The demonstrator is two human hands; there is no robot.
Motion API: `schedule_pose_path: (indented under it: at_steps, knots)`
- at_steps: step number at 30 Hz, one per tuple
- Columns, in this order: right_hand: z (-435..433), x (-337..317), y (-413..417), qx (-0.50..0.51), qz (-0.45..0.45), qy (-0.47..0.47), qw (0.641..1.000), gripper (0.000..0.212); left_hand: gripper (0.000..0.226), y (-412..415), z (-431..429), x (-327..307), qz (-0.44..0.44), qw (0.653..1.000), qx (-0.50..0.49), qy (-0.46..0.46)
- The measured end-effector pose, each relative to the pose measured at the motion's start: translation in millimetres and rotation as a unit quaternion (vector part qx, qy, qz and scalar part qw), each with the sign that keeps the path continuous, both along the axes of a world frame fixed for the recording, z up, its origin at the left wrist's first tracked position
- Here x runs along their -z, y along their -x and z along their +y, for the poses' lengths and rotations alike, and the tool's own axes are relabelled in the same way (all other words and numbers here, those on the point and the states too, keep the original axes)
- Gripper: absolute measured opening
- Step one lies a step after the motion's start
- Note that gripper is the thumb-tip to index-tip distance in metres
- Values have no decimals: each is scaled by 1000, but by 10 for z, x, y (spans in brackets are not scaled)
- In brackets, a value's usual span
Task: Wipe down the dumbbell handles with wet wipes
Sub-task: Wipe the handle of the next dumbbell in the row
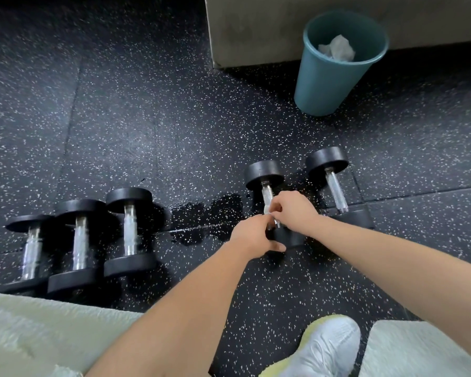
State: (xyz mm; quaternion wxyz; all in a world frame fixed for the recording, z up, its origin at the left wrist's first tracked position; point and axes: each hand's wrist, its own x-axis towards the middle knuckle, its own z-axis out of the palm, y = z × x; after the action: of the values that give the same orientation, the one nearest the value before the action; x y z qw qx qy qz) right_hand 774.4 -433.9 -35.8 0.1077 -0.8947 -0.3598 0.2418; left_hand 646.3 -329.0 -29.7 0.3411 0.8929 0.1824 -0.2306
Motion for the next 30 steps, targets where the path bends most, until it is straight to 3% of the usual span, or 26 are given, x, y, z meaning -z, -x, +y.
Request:
schedule_pose_path:
  at_steps: [5,8,12,17,24,30]
  knots:
    - [315,-23,-192,95,-46,-85,991,14,59,38,-18,-16,-6,1000,0,6]
    - [434,45,-165,118,-36,-75,989,16,57,60,-3,-7,-1,1000,-11,17]
    - [300,4,-77,64,-21,-32,997,14,58,72,24,20,-11,1000,-10,18]
    - [52,-105,-62,-45,84,72,993,20,58,70,52,12,-4,1000,-8,5]
    - [262,-41,-144,82,28,-47,995,4,60,82,28,-35,-6,1000,5,-19]
    - [122,-48,2,0,82,37,996,14,61,78,132,-52,15,1000,-2,8]
